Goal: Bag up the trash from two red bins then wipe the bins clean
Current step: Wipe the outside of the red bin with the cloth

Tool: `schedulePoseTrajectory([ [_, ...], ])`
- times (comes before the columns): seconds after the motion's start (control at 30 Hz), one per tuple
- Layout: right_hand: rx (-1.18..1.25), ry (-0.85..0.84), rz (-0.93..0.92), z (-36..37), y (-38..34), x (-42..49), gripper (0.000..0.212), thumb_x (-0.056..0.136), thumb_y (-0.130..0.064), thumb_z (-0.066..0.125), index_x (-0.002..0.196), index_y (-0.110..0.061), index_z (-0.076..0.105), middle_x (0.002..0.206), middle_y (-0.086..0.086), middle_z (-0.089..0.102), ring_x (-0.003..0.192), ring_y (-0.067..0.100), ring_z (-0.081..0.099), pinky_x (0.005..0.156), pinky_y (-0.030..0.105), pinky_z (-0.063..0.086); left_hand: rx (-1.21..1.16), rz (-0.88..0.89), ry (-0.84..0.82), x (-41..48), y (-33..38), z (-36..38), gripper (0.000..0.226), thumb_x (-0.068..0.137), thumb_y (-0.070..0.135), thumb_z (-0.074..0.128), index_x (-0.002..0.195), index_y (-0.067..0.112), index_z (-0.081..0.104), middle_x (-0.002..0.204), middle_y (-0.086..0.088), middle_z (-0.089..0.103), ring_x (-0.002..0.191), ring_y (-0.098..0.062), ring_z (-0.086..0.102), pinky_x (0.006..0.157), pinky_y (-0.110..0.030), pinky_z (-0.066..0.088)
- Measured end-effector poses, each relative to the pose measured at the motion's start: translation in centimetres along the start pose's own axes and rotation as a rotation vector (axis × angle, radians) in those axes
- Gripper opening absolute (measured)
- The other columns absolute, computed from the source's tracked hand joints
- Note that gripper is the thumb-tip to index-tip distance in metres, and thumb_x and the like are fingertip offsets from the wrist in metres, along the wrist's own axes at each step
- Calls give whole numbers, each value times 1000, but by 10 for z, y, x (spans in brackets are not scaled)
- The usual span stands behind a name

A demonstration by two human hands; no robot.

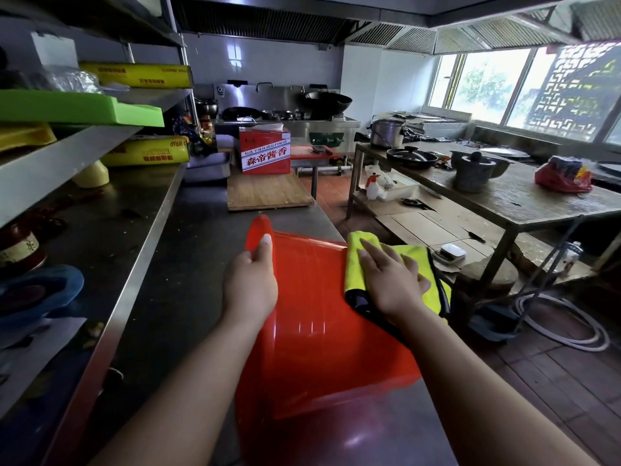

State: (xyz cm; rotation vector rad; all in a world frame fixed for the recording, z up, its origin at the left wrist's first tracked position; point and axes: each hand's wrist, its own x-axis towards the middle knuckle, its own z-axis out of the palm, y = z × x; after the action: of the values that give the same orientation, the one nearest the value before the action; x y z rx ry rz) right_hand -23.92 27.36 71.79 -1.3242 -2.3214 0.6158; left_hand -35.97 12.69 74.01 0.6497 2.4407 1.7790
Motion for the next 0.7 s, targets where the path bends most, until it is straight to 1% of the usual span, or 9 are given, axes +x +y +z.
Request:
schedulePoseTrajectory([
  [0.07,-13,-37,-99,3,-23,-7,41,98,-55,25,138,-55,32,155,-13,25,143,25,11,109,51,9,7,-32,-7,9,2,3,56,99,45,33,57,9,42,55,-8,45,55,-25,46,55,-33,32],
  [0.13,-26,-87,-227,12,-51,-19,41,100,-53,25,140,-56,29,156,-13,23,144,25,10,110,51,8,15,-77,-3,17,0,6,55,100,44,32,73,3,55,80,-21,61,80,-35,58,69,-38,42],
  [0.17,-32,-111,-295,18,-65,-27,41,100,-51,24,141,-56,27,156,-13,22,144,24,9,110,51,7,11,-100,10,21,0,6,54,100,44,32,85,1,60,94,-24,63,91,-37,59,78,-40,44],
  [0.23,-42,-134,-405,28,-86,-40,42,101,-49,24,142,-55,24,156,-14,21,144,24,6,111,51,4,-15,-127,17,26,-2,4,52,99,45,33,99,2,63,103,-22,63,98,-36,58,86,-41,45],
  [0.33,-58,-126,-455,31,-90,-43,42,101,-47,23,143,-55,21,157,-14,20,144,23,6,110,50,5,-6,-114,6,29,-3,0,45,99,46,32,95,10,61,93,-11,60,88,-28,55,83,-38,44],
  [0.43,-78,-126,-443,27,-70,-32,42,101,-50,23,141,-57,21,157,-15,19,144,20,6,108,47,7,31,-71,-9,32,-2,0,50,100,43,31,87,4,58,91,-17,61,90,-32,57,81,-38,43],
  [0.5,-90,-100,-356,24,-49,-20,41,100,-51,23,140,-58,23,156,-15,20,144,20,8,108,47,8,40,-58,-11,35,-3,1,55,100,42,31,82,-2,59,89,-23,62,90,-36,59,75,-39,42],
  [0.57,-90,-40,-210,20,-25,-6,40,100,-51,25,139,-57,26,156,-15,23,143,22,12,108,49,10,37,-56,-15,36,-4,1,54,100,43,31,71,3,53,72,-16,56,80,-35,58,64,-36,37],
  [0.7,-55,5,2,13,2,12,40,99,-50,25,138,-56,31,155,-13,24,142,25,12,107,50,12,42,-51,-7,32,-2,3,53,101,43,29,63,10,45,59,-5,45,55,-21,45,50,-30,29],
])
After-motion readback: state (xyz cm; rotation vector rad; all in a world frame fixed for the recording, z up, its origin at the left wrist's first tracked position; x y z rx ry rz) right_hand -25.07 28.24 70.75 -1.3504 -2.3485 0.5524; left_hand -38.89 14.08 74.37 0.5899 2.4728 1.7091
